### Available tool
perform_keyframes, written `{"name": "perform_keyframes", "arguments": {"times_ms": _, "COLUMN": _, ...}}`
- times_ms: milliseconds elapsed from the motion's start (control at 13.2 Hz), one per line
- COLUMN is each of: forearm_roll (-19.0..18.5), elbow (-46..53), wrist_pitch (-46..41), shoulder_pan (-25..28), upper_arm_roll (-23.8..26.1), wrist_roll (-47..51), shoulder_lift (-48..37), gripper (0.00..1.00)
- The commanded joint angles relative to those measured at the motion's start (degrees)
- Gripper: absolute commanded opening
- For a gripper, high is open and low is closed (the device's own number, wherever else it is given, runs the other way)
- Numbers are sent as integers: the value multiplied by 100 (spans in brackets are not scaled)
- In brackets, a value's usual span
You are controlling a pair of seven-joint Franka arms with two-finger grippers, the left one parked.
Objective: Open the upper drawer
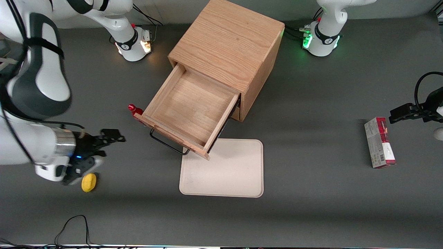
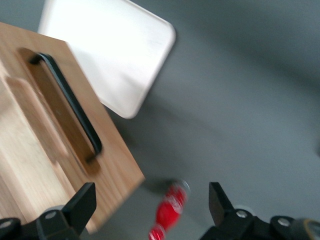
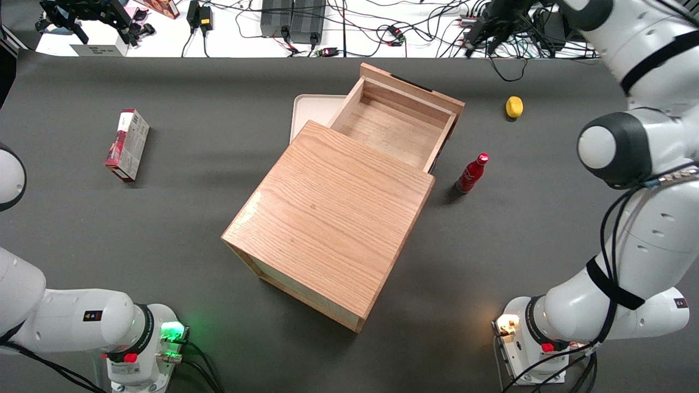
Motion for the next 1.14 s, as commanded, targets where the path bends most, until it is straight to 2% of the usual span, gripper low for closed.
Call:
{"name": "perform_keyframes", "arguments": {"times_ms": 0, "forearm_roll": -392, "elbow": -1414, "wrist_pitch": 404, "shoulder_pan": 175, "upper_arm_roll": -355, "wrist_roll": 508, "shoulder_lift": -1145, "gripper": 99}}
{"name": "perform_keyframes", "arguments": {"times_ms": 379, "forearm_roll": -427, "elbow": -3594, "wrist_pitch": 1091, "shoulder_pan": 201, "upper_arm_roll": -831, "wrist_roll": 703, "shoulder_lift": -2965, "gripper": 98}}
{"name": "perform_keyframes", "arguments": {"times_ms": 607, "forearm_roll": -427, "elbow": -3922, "wrist_pitch": 1039, "shoulder_pan": 210, "upper_arm_roll": -858, "wrist_roll": 1063, "shoulder_lift": -3380, "gripper": 96}}
{"name": "perform_keyframes", "arguments": {"times_ms": 759, "forearm_roll": -444, "elbow": -3923, "wrist_pitch": 1039, "shoulder_pan": 271, "upper_arm_roll": -831, "wrist_roll": 1964, "shoulder_lift": -3425, "gripper": 97}}
{"name": "perform_keyframes", "arguments": {"times_ms": 910, "forearm_roll": -811, "elbow": -3941, "wrist_pitch": 1039, "shoulder_pan": 306, "upper_arm_roll": -639, "wrist_roll": 2188, "shoulder_lift": -3425, "gripper": 100}}
{"name": "perform_keyframes", "arguments": {"times_ms": 1062, "forearm_roll": -884, "elbow": -3836, "wrist_pitch": 1021, "shoulder_pan": 691, "upper_arm_roll": -760, "wrist_roll": 2338, "shoulder_lift": -3364, "gripper": 100}}
